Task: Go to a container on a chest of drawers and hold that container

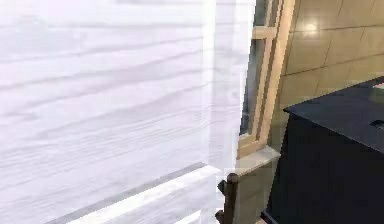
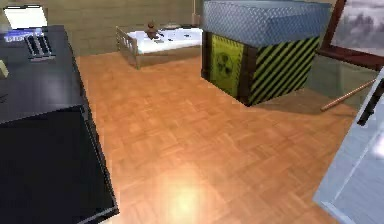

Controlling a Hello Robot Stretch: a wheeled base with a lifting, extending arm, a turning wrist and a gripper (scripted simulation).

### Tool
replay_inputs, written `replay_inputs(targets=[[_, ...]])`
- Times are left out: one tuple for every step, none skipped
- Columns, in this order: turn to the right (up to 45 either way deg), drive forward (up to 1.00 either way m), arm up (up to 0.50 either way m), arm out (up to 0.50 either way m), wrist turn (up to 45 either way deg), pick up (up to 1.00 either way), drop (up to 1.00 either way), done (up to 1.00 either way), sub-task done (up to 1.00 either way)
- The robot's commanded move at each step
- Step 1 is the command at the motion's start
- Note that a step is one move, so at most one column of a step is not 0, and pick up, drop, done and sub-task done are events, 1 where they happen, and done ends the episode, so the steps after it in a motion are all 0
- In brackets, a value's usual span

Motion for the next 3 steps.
replay_inputs(targets=[[45.0,0.00,0.00,0.00,0.0,0.00,0.00,0.00,0.00],[45.0,0.00,0.00,0.00,0.0,0.00,0.00,0.00,0.00],[45.0,0.00,0.00,0.00,0.0,0.00,0.00,0.00,0.00]])
